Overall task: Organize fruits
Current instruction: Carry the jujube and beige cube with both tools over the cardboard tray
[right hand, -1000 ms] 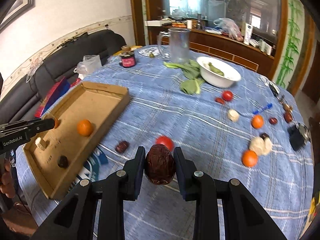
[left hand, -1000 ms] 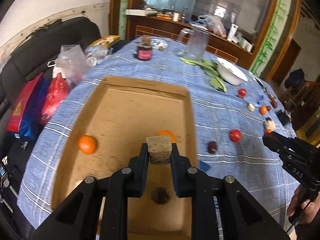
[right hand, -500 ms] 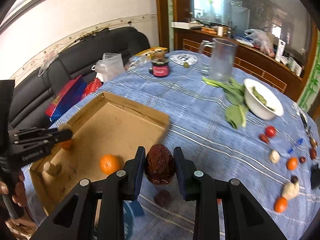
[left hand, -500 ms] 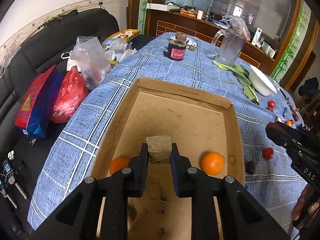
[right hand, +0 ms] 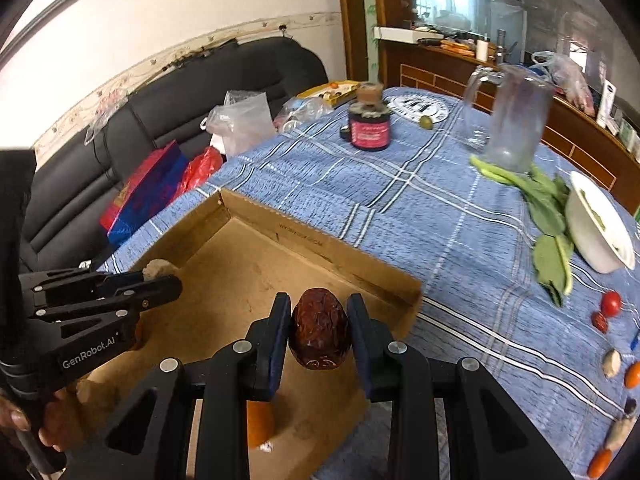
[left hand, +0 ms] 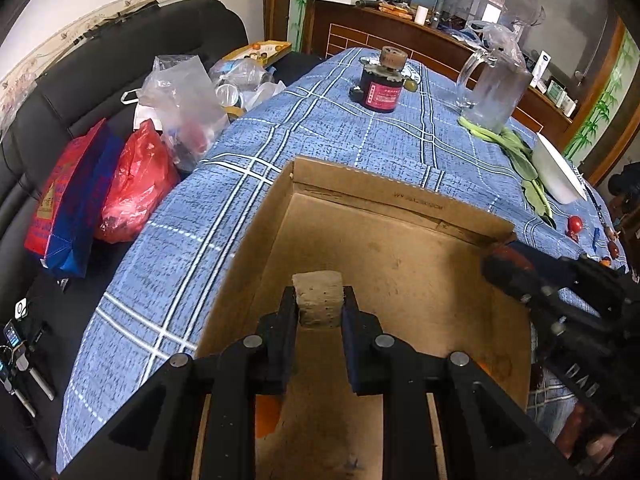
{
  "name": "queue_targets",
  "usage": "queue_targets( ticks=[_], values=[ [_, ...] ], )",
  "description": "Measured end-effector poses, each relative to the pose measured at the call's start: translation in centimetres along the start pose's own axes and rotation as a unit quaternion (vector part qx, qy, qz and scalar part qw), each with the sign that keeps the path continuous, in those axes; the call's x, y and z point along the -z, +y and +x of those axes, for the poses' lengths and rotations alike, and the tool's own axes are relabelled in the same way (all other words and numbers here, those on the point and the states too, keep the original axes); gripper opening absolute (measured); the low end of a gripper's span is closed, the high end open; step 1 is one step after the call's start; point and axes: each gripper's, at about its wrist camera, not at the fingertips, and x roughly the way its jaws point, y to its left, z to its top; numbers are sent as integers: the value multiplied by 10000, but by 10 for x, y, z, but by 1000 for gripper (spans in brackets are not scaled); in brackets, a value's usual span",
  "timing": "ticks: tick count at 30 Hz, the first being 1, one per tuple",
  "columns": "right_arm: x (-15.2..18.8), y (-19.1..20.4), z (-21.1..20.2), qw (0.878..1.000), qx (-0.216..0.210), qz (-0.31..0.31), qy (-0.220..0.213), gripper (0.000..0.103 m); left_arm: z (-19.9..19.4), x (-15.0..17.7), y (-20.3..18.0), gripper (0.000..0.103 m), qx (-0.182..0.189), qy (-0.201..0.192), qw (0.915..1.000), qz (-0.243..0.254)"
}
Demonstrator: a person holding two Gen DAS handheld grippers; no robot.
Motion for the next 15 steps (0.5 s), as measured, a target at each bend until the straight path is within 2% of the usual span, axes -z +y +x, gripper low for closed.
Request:
queue_targets(
  ticks=[15],
  values=[
    [3,6,40,9991,109,-234,347,32,27,-5,4,20,-74,223,9997,-45]
  ],
)
